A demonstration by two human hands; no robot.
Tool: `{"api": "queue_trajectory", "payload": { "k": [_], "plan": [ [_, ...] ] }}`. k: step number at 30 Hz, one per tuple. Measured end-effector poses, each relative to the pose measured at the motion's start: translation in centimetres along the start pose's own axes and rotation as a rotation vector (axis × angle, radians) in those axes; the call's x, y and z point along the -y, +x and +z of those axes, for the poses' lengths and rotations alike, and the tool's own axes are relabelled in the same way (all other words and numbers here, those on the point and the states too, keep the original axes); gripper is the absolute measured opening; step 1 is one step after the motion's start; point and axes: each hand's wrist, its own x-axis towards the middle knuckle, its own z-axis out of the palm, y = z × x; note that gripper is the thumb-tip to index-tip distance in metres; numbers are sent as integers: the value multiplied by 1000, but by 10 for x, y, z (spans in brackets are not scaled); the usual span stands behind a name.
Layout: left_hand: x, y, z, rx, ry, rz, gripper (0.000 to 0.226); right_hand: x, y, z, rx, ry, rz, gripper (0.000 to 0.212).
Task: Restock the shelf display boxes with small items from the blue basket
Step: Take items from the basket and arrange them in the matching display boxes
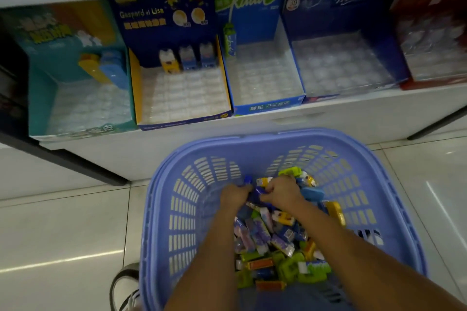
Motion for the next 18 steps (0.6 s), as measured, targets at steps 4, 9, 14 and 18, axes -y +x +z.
{"api": "queue_trajectory", "payload": {
  "k": [4, 9, 14, 18],
  "plan": [
    [-22, -33, -26, 192, -448, -49, 15, -11, -34, -45, 193, 777, -38, 13],
    [-75, -94, -53, 441, -663, 66, 18, -25, -76, -104, 254, 1218, -97, 13],
    [-125, -145, -52, 463, -542, 268, 13, -24, -110, -151, 37, 979, -211, 19],
    [-146, -169, -39, 483, -403, 455, 13, -27, -129, -184, -111, 839, -318, 24]
  ]
}}
